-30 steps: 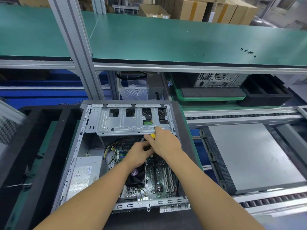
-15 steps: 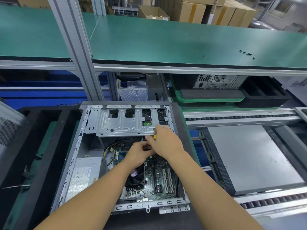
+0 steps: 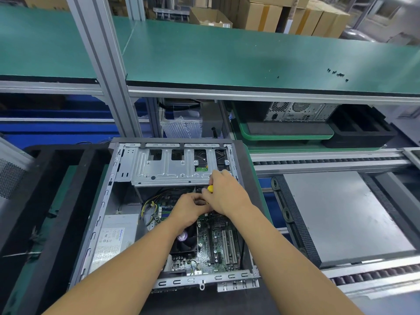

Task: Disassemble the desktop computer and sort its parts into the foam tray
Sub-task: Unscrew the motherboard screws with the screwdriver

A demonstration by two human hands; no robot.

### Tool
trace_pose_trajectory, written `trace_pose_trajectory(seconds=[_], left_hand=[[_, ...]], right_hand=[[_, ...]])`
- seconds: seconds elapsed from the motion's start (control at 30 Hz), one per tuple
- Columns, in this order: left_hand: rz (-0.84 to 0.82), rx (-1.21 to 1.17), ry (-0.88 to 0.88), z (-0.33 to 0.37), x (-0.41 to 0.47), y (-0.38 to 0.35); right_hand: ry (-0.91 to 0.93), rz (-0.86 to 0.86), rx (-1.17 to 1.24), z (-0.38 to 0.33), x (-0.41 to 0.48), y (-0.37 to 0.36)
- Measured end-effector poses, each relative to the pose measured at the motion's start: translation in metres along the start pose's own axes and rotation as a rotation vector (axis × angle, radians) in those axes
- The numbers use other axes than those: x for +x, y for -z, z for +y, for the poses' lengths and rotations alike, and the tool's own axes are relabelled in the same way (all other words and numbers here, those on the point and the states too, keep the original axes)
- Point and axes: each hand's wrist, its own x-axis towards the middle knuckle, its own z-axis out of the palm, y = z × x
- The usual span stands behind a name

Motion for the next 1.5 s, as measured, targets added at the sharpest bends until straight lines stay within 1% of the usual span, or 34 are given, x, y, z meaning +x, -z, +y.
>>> trace_pose_trajectory(seconds=[0.07,0.13,0.27,0.4,0.6,0.73,0.87,0.97,1.03,1.17,1.23,1.3,1.43,1.5], left_hand=[[0.020,0.001,0.033,0.000,0.001,-0.002],[0.026,0.012,0.039,-0.001,0.002,-0.003],[-0.025,-0.013,0.005,0.000,0.000,0.000],[-0.066,-0.091,0.017,0.002,-0.003,0.005],[0.008,-0.029,0.045,0.001,-0.001,0.000],[0.007,-0.024,0.019,0.002,-0.003,-0.001],[-0.068,-0.062,-0.014,0.006,-0.007,0.005],[-0.058,-0.072,-0.014,0.006,-0.009,0.005],[-0.028,-0.056,-0.019,0.006,-0.008,0.004],[0.016,-0.011,-0.012,0.006,-0.004,-0.002],[0.024,0.022,-0.011,0.007,-0.004,-0.004],[0.001,0.034,-0.020,0.006,-0.004,-0.002],[-0.125,-0.007,-0.034,0.004,-0.005,0.009],[-0.120,0.001,-0.028,0.004,-0.007,0.011]], right_hand=[[-0.041,0.045,-0.043,0.002,0.001,0.000],[-0.040,0.024,-0.055,0.004,0.002,-0.001],[0.016,-0.002,0.023,0.006,0.002,-0.002],[0.036,-0.031,0.074,0.006,0.002,-0.002],[-0.057,0.048,0.017,0.003,0.002,-0.004],[-0.021,-0.004,-0.018,0.001,0.001,-0.002],[0.047,-0.097,0.057,0.001,0.003,0.003],[0.058,-0.140,0.098,0.001,0.003,0.003],[0.044,-0.128,0.095,0.001,0.002,0.002],[-0.033,-0.005,-0.034,0.003,0.000,-0.002],[-0.053,0.005,-0.059,0.004,0.000,-0.004],[-0.042,-0.021,-0.041,0.005,-0.001,-0.005],[-0.008,-0.060,-0.019,0.006,-0.002,-0.002],[0.007,-0.097,0.010,0.006,-0.001,0.000]])
